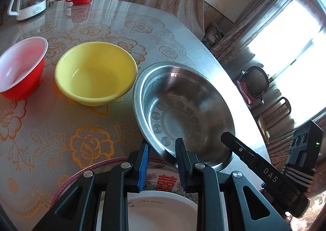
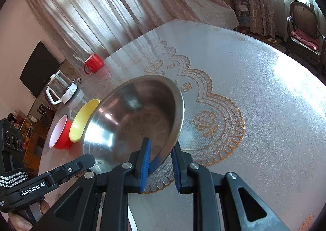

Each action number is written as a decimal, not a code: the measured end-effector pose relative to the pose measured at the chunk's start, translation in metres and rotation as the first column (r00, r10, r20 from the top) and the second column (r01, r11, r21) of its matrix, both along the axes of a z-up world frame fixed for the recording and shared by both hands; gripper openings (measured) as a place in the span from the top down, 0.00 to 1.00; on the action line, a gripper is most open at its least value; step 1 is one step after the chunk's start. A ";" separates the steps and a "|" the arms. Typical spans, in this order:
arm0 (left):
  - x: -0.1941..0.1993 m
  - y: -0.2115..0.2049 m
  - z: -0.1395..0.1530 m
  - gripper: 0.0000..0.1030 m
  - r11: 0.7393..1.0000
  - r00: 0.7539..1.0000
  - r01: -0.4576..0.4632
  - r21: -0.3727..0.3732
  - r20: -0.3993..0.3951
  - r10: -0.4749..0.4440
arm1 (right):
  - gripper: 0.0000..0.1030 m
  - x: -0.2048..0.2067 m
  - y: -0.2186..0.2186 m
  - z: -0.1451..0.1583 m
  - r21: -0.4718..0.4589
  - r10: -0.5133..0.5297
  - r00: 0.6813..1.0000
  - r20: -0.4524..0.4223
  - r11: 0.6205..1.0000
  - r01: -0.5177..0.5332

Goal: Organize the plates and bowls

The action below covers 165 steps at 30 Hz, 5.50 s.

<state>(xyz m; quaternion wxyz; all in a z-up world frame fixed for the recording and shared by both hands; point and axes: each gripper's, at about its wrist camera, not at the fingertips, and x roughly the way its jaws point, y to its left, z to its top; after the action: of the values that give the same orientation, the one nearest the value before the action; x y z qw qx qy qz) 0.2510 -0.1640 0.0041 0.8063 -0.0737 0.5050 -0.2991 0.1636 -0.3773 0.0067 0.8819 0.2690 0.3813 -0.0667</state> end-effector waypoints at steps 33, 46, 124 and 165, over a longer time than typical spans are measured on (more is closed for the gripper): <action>-0.025 0.048 0.032 0.77 0.993 0.995 -0.063 -0.098 0.077 0.070 | 0.81 -0.005 0.022 0.029 -0.095 0.062 0.995 0.074 0.994 -0.055; -0.075 0.208 0.050 0.77 0.932 0.930 -0.335 -0.138 0.111 0.351 | 0.81 0.021 0.153 0.058 -0.097 0.381 0.918 0.114 0.923 -0.371; 0.067 0.080 0.000 0.71 0.966 0.967 -0.252 0.058 -0.031 0.254 | 0.86 0.148 0.091 -0.013 0.078 0.181 0.980 -0.087 0.982 -0.175; -0.043 0.123 0.047 0.86 0.960 0.941 -0.278 0.026 0.207 0.267 | 0.92 0.071 0.135 0.020 0.018 0.270 0.963 -0.009 0.963 -0.270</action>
<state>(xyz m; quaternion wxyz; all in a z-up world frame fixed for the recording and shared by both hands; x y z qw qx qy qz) 0.2077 -0.0412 0.0511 0.8885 -0.0902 0.4138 -0.1767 0.2342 -0.2419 0.0265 0.8784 0.2214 0.4200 0.0556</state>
